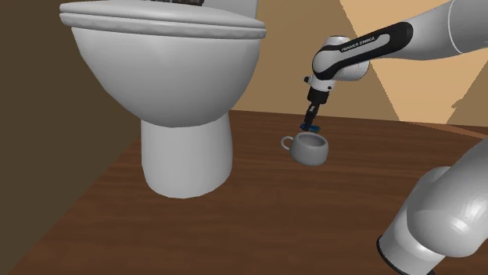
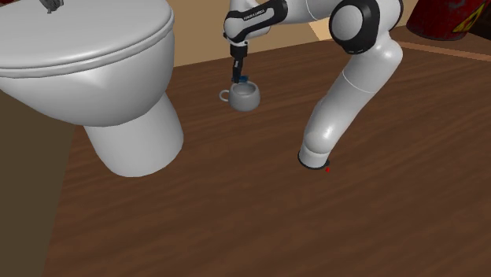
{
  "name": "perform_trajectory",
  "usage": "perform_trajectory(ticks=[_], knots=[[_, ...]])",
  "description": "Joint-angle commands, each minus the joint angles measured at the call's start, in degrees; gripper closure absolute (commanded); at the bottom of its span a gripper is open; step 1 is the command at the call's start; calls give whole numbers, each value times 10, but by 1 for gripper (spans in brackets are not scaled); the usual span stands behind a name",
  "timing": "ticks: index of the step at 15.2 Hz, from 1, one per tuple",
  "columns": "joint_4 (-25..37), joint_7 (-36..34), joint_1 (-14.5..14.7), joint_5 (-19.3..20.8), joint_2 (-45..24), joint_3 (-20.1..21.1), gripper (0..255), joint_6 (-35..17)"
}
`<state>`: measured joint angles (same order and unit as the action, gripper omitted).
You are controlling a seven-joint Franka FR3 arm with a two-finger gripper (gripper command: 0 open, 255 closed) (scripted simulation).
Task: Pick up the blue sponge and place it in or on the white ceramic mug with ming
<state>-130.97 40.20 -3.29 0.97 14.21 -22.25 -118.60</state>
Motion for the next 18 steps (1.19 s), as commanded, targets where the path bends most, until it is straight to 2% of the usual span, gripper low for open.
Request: perform_trajectory(ticks=[1, 7, 15, 16, 18], knots=[[-8, 3, 0, -2, -7, -2, 255, -15], [-37, 12, 2, -10, -28, -7, 255, -63], [-37, 12, 2, -10, -28, -7, 255, -63], [-37, 12, 2, -10, -28, -7, 0, -63], [-37, 12, 2, -10, -28, -7, 0, -63]])
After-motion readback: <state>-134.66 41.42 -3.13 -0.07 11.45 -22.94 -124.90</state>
